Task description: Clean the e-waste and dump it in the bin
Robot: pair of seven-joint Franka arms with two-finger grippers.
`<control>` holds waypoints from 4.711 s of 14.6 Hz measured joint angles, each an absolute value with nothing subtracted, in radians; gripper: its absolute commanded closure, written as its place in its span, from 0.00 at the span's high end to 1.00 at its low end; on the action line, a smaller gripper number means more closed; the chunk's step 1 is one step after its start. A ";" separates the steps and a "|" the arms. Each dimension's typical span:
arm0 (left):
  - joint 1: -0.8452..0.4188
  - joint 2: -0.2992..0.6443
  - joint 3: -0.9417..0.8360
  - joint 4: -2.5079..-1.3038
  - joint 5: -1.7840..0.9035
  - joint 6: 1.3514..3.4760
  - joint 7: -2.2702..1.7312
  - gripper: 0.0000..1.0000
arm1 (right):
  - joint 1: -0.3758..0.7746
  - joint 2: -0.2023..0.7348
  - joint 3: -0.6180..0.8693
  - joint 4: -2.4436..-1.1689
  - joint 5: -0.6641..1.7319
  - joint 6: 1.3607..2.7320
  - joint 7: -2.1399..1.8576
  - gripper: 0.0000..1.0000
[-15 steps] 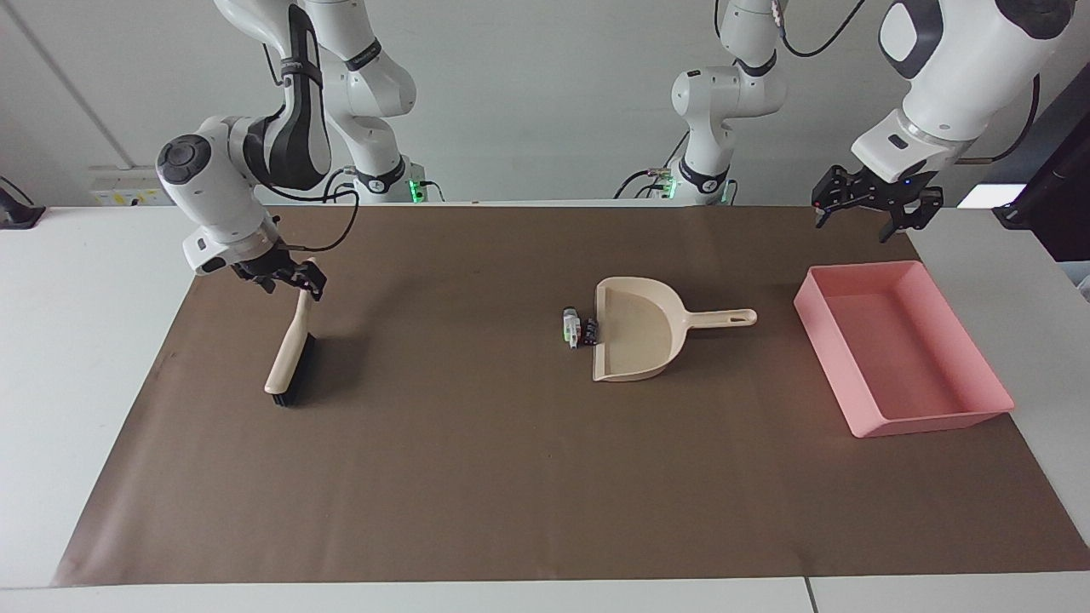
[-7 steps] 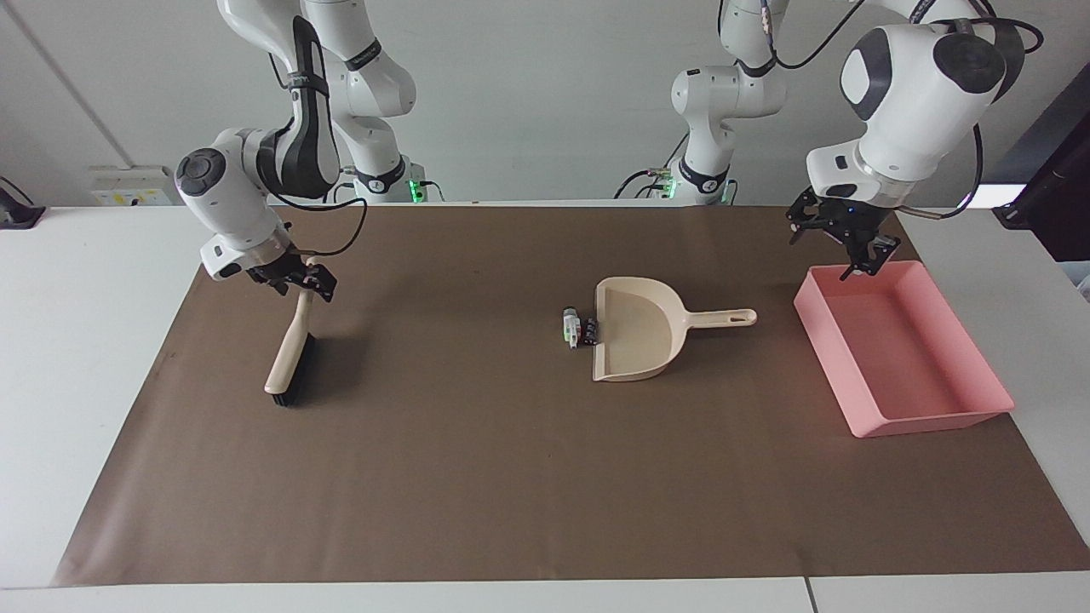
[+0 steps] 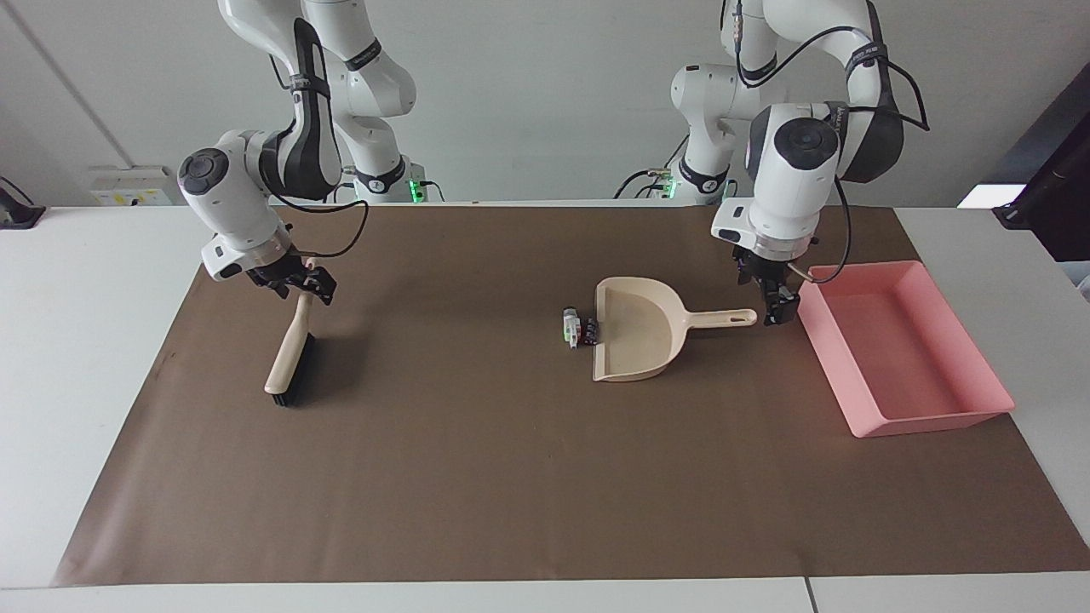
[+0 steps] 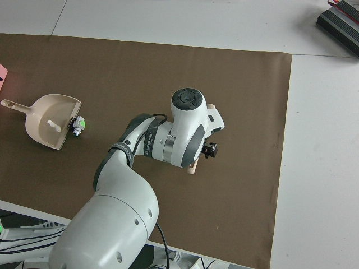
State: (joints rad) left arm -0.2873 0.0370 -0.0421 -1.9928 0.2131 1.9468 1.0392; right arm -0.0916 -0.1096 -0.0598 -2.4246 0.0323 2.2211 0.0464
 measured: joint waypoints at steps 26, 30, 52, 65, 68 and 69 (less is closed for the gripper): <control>-0.428 0.109 -0.041 -2.152 0.373 2.050 0.891 0.00 | 0.339 -0.145 -0.020 -2.158 0.017 1.800 0.311 0.00; -0.428 0.109 -0.040 -2.146 0.373 2.026 0.891 0.00 | 0.522 -0.125 -0.016 -2.206 0.017 1.880 0.484 0.00; -0.466 0.109 -0.041 -2.147 0.450 2.009 0.910 0.00 | 0.872 0.233 0.041 -2.070 0.420 2.457 0.689 0.00; -0.399 0.066 -0.037 -2.237 0.385 2.171 0.969 0.00 | 0.656 -0.007 0.026 -1.990 0.312 1.924 0.720 0.00; -0.345 0.049 -0.035 -2.236 0.258 2.184 1.098 0.00 | 0.446 -0.076 0.022 -1.991 0.233 1.756 0.586 0.00; -0.319 0.035 -0.034 -2.234 0.227 2.185 1.140 0.00 | 0.366 -0.089 0.019 -1.991 0.210 1.708 0.498 0.00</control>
